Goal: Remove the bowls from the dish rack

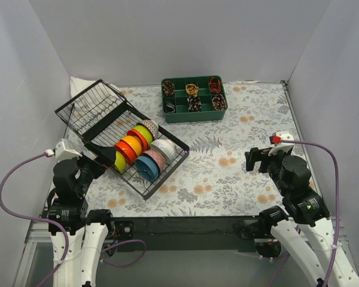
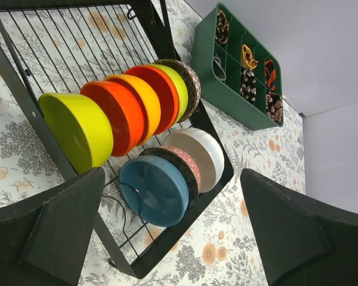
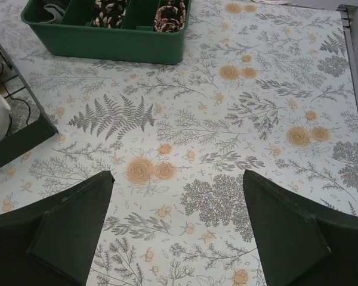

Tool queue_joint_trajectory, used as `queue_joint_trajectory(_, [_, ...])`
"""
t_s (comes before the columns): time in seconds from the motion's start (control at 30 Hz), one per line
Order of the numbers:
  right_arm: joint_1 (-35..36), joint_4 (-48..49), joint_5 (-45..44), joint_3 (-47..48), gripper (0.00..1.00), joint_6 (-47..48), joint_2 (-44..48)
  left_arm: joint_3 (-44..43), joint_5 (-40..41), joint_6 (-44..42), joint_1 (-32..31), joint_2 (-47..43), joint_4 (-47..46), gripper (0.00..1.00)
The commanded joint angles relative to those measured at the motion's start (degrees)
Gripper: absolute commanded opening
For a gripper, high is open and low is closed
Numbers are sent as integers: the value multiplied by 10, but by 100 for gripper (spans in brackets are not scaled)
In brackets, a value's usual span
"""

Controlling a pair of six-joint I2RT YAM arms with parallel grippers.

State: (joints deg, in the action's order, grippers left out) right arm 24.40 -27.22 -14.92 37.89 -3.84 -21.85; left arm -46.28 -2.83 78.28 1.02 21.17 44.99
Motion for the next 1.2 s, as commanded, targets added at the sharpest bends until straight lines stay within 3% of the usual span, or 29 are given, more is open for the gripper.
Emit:
queue_joint_trajectory(0.0, [1,5,30,30,99,15,-1,-13,-18,1,1,9,-5,98])
queue_joint_trajectory(0.4, [2,8,160,50,99,2,-59,-8,-41,-1,0,20,-10,98])
queue_joint_trajectory(0.57, [2,19,252,63,98,1,-109,3,-52,-3,1,21,-10,98])
queue_joint_trajectory(0.83, [6,52,366,102,97,-21,-284,16,-56,-21,0,23,-11,98])
queue_joint_trajectory(1.0, [41,169,375,94,99,-23,-350,37,-58,-22,0,10,-21,98])
queue_joint_trajectory(1.17, [86,219,364,140,99,-20,-441,60,-62,-23,-2,-8,-21,98])
